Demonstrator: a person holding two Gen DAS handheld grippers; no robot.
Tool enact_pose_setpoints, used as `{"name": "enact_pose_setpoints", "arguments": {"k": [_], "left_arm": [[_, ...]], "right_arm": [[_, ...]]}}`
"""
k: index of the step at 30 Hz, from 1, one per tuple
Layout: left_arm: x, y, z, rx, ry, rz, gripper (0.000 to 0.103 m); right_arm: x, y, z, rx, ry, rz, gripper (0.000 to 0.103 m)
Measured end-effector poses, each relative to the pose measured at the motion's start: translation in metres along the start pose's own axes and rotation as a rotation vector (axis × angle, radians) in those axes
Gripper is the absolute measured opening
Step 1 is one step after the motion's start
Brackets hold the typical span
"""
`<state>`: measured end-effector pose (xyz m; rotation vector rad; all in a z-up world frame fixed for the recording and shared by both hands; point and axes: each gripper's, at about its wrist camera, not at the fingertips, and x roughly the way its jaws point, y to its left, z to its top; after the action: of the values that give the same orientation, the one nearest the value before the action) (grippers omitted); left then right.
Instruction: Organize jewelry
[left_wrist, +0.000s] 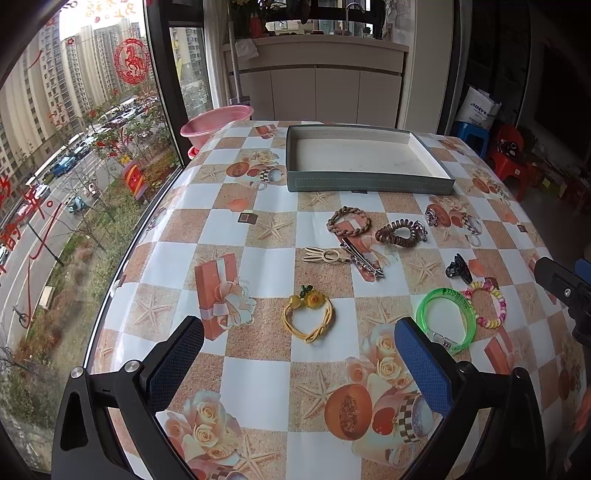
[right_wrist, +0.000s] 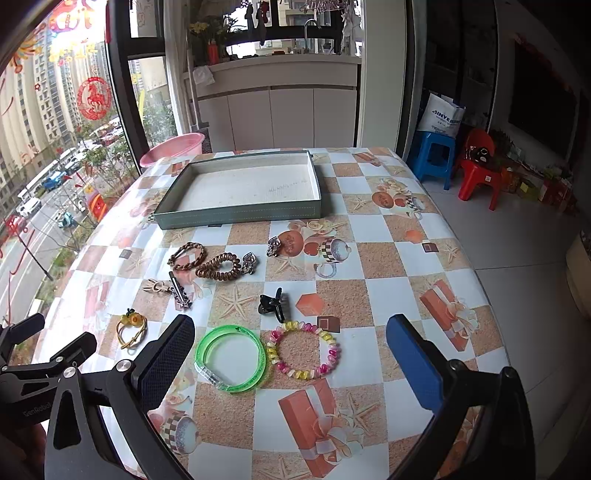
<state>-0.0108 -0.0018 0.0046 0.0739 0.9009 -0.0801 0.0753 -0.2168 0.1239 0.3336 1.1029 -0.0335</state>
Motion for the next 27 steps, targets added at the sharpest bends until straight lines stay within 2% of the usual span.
{"name": "enact_pose_setpoints", "arguments": {"k": [27], "left_arm": [[0.0038,0.0049,-0.0025,-0.001,0.005,0.006,0.103]], "right_arm": [[-0.0004,0.0013,-0.0003,0.002,0.004,-0.006,0.103]]}}
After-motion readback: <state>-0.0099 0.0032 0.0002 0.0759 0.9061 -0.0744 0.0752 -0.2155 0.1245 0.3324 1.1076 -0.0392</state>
